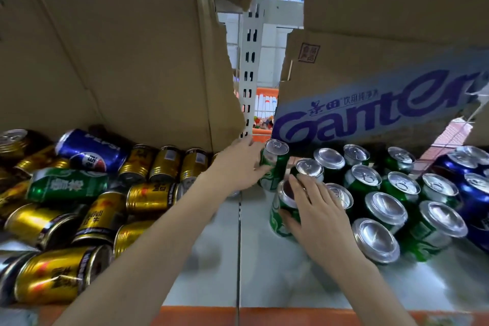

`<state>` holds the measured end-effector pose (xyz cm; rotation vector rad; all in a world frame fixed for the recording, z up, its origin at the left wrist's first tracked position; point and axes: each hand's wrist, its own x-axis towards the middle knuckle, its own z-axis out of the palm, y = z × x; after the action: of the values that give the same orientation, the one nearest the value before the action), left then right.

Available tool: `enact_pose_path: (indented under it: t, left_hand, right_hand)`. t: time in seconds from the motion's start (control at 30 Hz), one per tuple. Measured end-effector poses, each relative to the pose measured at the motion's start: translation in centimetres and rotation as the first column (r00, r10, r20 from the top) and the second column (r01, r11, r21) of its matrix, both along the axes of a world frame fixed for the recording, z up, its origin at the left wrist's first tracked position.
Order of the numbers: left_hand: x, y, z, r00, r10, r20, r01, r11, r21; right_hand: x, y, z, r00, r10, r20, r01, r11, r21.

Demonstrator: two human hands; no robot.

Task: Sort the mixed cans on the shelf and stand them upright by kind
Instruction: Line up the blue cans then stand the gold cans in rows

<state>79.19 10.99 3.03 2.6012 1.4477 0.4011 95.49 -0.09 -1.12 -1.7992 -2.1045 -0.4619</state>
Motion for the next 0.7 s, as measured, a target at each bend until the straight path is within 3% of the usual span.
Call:
enact_pose_path:
  t: [0.2, 0.37, 0.7]
  left_hand:
    - [-5.8, -9.1, -2.1, 0.955, 0.275, -0.112, -0.277, 0.961, 0.0]
    - [-11.8, -15.9, -3.7, 0.902, 0.433, 0.008, -0.432, 0.9, 0.056]
    - [-22.0, -23.3, -5.4, 0.759, 0.635, 0.146, -0.649, 0.756, 0.085]
  right_hand:
    - [-0.3, -0.1, 0.2, 0.999, -0.01, -0.036, 0.01, 1.0, 0.002]
    - [-1.7, -0.6, -0.1, 0.994, -0.015, -0.104, 0.015, 1.0, 0.005]
    - [-12.4, -5.4, -1.1, 0.918, 0.202, -0.341, -0.18, 0.979, 0.096]
